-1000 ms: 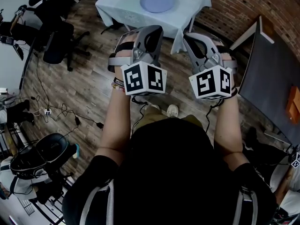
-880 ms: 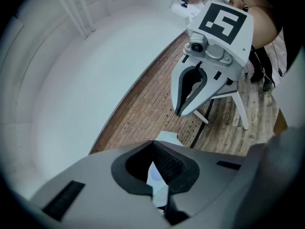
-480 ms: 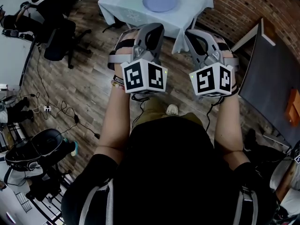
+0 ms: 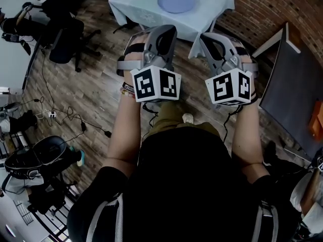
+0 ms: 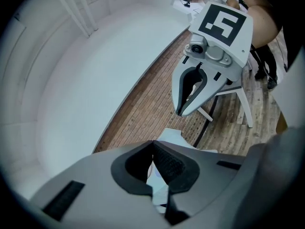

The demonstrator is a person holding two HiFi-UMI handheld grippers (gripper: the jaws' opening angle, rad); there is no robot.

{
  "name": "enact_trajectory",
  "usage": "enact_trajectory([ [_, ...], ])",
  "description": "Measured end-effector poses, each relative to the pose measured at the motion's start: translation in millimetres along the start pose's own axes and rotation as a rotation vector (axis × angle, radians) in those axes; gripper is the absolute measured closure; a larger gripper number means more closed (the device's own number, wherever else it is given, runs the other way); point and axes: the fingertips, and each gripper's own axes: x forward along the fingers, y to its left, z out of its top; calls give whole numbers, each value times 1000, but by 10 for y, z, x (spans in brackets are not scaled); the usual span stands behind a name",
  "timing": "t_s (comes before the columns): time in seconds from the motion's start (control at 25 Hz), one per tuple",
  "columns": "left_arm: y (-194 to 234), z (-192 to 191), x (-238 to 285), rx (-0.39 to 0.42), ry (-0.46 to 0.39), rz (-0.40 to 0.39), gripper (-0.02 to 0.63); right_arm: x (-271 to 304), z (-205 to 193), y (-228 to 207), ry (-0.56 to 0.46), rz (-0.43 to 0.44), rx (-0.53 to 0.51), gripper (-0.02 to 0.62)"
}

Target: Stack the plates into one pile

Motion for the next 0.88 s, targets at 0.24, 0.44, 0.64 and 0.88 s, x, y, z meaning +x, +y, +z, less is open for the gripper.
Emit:
enact_trajectory([
  [0.24, 102, -113, 280, -1, 1, -2, 583, 244, -111, -121, 9, 5, 5, 560],
  [0.44, 358, -207, 594, -3, -8, -10, 583, 575, -133, -381, 19, -1, 14, 560],
  [0.64, 619, -542, 1216, 9, -10, -28, 583, 1274, -292, -640, 30, -2, 26, 560],
  [0.88, 1081, -836, 1812, -6, -46, -38, 583, 1958, -296, -1014, 52, -10, 47, 560],
])
